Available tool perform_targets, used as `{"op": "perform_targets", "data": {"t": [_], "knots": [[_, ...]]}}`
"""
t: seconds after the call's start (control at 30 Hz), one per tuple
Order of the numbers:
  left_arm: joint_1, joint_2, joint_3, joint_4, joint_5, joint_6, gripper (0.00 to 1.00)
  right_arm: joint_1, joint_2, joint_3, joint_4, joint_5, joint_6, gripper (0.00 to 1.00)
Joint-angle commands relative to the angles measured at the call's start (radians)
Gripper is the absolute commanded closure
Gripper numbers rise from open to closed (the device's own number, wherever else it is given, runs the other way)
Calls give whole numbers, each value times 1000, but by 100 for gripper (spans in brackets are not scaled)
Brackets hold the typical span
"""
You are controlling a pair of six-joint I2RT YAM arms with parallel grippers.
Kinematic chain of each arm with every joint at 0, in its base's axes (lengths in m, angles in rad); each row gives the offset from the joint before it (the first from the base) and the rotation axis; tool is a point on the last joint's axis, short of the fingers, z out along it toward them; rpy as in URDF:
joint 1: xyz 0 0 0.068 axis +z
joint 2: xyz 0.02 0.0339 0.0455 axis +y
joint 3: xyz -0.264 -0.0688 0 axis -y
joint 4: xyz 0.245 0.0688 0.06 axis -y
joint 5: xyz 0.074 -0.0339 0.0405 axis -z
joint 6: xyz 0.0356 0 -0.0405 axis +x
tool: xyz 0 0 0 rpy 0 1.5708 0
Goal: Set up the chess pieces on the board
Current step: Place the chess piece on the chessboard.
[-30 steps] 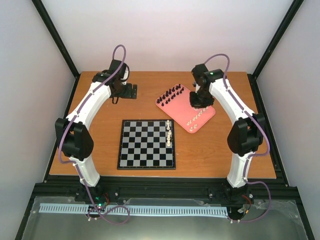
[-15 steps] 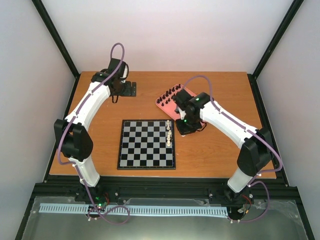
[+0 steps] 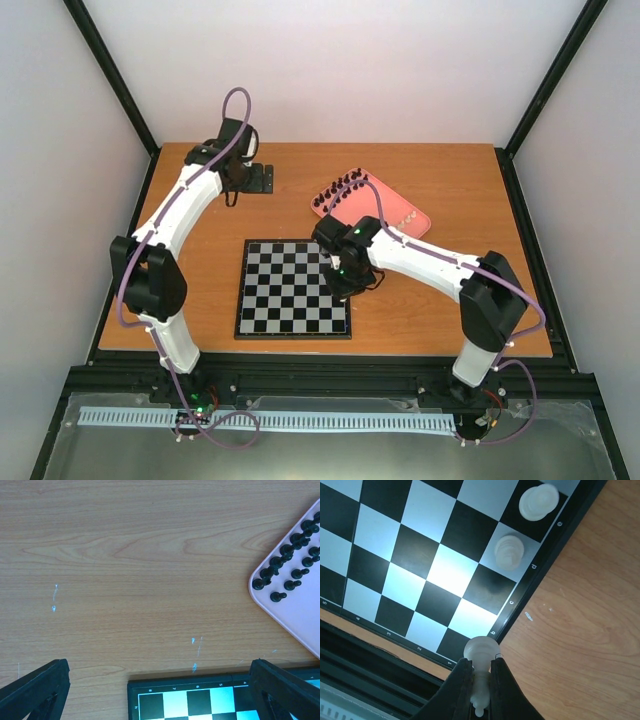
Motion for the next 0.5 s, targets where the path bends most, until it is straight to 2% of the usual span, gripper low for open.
{"op": "perform_targets", "data": {"t": [0.0, 0.47], "knots": [[-1, 1, -16, 27, 8, 2, 0, 19, 12, -25, 61, 4, 27, 97], [-1, 7, -53, 49, 21, -3, 0, 31, 86, -7, 49, 23, -2, 97]]}}
